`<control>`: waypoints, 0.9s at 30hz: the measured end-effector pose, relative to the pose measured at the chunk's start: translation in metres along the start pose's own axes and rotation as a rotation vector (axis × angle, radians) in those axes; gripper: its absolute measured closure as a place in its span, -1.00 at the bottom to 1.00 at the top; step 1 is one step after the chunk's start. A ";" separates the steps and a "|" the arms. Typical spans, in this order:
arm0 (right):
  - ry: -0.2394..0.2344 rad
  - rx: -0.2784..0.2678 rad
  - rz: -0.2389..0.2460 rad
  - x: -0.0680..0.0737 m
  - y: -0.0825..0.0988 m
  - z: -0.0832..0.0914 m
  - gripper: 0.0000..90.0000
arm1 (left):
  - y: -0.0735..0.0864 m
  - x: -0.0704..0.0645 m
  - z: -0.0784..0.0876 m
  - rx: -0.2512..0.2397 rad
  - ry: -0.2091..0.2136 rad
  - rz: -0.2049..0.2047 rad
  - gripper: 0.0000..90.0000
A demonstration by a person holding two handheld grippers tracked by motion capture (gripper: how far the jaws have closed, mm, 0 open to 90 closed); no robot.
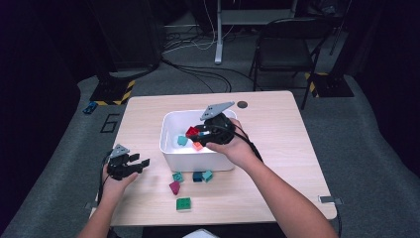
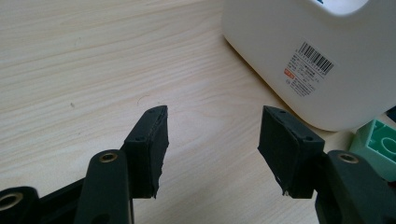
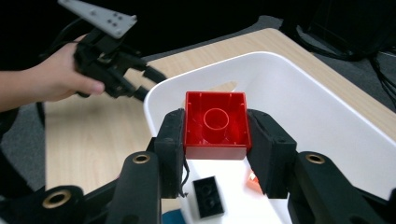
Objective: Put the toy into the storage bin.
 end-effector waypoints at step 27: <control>-0.025 0.055 -0.028 -0.048 0.007 -0.093 0.30 | 0.000 0.000 0.000 0.006 0.011 0.002 -0.06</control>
Point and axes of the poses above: each handheld gripper's, and its own axes: z roughly backward along the jaws, y roughly out of its underside, x roughly to its left, the point moved 5 cm from there along -z, roughly forward along the jaws, and after that the axes turned 7 degrees about -x, right-handed, at the moved point
